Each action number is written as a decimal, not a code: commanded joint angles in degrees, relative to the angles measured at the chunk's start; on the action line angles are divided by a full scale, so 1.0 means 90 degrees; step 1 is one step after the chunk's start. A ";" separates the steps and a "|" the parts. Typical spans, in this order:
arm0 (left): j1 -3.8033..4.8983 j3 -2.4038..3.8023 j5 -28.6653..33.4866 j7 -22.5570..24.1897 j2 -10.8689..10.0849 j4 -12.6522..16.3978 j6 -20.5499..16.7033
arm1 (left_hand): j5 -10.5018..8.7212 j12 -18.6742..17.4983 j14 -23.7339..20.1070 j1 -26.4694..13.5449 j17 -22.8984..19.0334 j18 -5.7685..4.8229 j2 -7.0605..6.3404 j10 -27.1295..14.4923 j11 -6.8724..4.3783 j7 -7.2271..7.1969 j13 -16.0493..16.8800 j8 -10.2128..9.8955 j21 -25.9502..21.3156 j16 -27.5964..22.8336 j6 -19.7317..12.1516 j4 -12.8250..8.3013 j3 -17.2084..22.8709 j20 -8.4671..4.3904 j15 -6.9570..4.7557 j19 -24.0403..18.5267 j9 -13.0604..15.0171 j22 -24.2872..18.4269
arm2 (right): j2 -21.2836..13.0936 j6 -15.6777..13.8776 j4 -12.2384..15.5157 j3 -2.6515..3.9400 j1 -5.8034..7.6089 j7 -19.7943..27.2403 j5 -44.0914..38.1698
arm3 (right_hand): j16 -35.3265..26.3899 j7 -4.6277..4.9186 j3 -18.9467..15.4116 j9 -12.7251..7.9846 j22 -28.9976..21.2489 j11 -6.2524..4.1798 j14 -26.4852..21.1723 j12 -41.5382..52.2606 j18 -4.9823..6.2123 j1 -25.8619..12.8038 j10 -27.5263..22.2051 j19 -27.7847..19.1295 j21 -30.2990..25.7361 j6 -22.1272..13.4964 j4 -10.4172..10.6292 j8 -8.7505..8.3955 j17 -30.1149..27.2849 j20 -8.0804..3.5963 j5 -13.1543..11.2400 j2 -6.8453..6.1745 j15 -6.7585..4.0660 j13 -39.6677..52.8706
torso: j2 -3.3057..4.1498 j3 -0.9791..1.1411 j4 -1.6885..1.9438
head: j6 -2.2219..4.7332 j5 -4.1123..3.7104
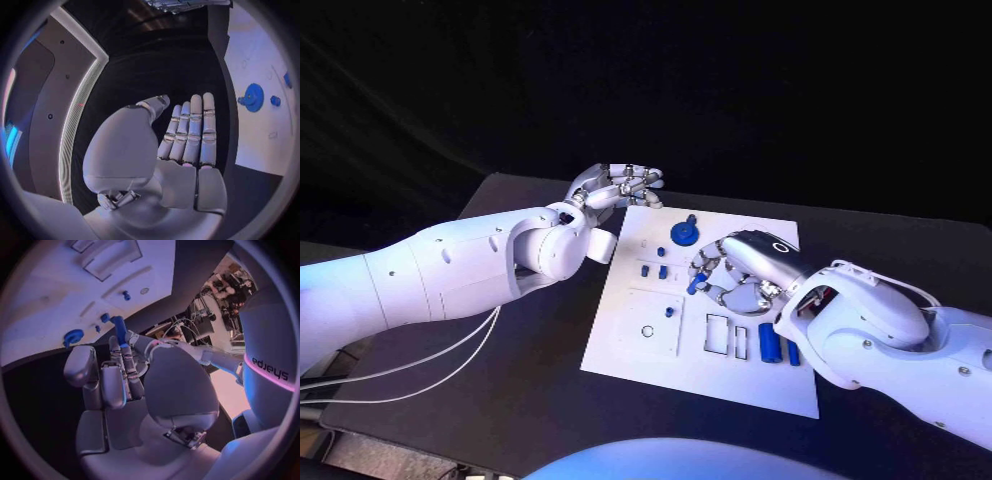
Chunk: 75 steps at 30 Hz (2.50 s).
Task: Assemble the parts on the task board
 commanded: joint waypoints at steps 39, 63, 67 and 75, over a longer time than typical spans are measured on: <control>0.0003 0.0004 -0.0023 0.0032 0.0069 0.0030 0.0077 | -0.0002 0.0042 -0.0019 0.0000 -0.0010 0.0063 0.0032 -0.0051 0.0001 0.0005 0.0008 0.0025 -0.0026 0.0000 -0.0042 -0.0017 -0.0002 0.0034 -0.0014 0.0023 -0.0009 0.0000 | 0.1181 0.0103 -0.0943 -0.0092 -0.0918 0.0342 -0.0370 | 0.0034 0.0014 0.0057 0.0018 0.0111 -0.0197 0.0097 0.0001 -0.0067 0.0056 0.0258 0.0012 -0.0032 0.0028 -0.0075 0.0034 0.0007 -0.0008 0.0036 0.0038 -0.0042 0.0008 | 0.0005 -0.0002 0.0006 | -0.0133 0.0137; 0.0004 0.0004 -0.0023 0.0018 0.0059 0.0037 0.0067 | -0.0002 0.0048 -0.0018 -0.0006 -0.0011 0.0063 0.0035 -0.0052 0.0001 0.0005 0.0008 0.0030 -0.0028 0.0003 -0.0044 -0.0017 -0.0001 0.0034 -0.0014 0.0025 -0.0009 -0.0001 | 0.1327 0.0321 -0.1086 -0.0160 -0.0974 0.0322 -0.0656 | 0.0019 0.0149 -0.0003 -0.0045 0.0080 -0.0070 0.0082 -0.0198 -0.0052 -0.0260 0.0041 -0.0069 -0.0181 -0.0334 -0.0063 -0.0182 -0.0011 0.0059 0.0383 -0.0199 0.0063 -0.0023 | -0.0002 0.0000 0.0005 | -0.0155 0.0169; 0.0004 0.0004 -0.0023 0.0020 0.0060 0.0038 0.0058 | -0.0002 0.0048 -0.0018 -0.0006 -0.0011 0.0063 0.0035 -0.0052 0.0001 0.0005 0.0008 0.0030 -0.0028 0.0003 -0.0044 -0.0017 -0.0001 0.0034 -0.0014 0.0025 -0.0009 -0.0001 | 0.1326 0.0318 -0.1070 -0.0166 -0.0977 0.0418 -0.0531 | 0.0059 0.0228 -0.0084 -0.0099 0.0080 0.0003 0.0093 -0.0279 -0.0049 -0.0448 -0.0059 -0.0076 -0.0205 -0.0547 0.0005 -0.0342 0.0067 0.0113 0.0481 -0.0339 0.0120 -0.0034 | -0.0002 -0.0006 0.0000 | -0.0151 0.0154; 0.0004 0.0004 -0.0023 0.0020 0.0063 0.0036 0.0072 | -0.0001 0.0050 -0.0018 -0.0003 -0.0012 0.0064 0.0040 -0.0052 0.0000 0.0004 0.0008 0.0033 -0.0028 0.0005 -0.0044 -0.0020 0.0003 0.0033 -0.0016 0.0026 -0.0009 -0.0001 | 0.1288 0.0159 -0.1048 -0.0175 -0.0979 0.0464 -0.0392 | 0.0001 0.0316 -0.0330 -0.0142 -0.0014 0.0116 0.0029 -0.0481 -0.0009 -0.0741 -0.0403 -0.0168 -0.0440 -0.0722 0.0178 -0.0518 -0.0052 0.0213 0.0748 -0.0556 0.0220 -0.0080 | -0.0002 0.0000 0.0003 | -0.0140 0.0121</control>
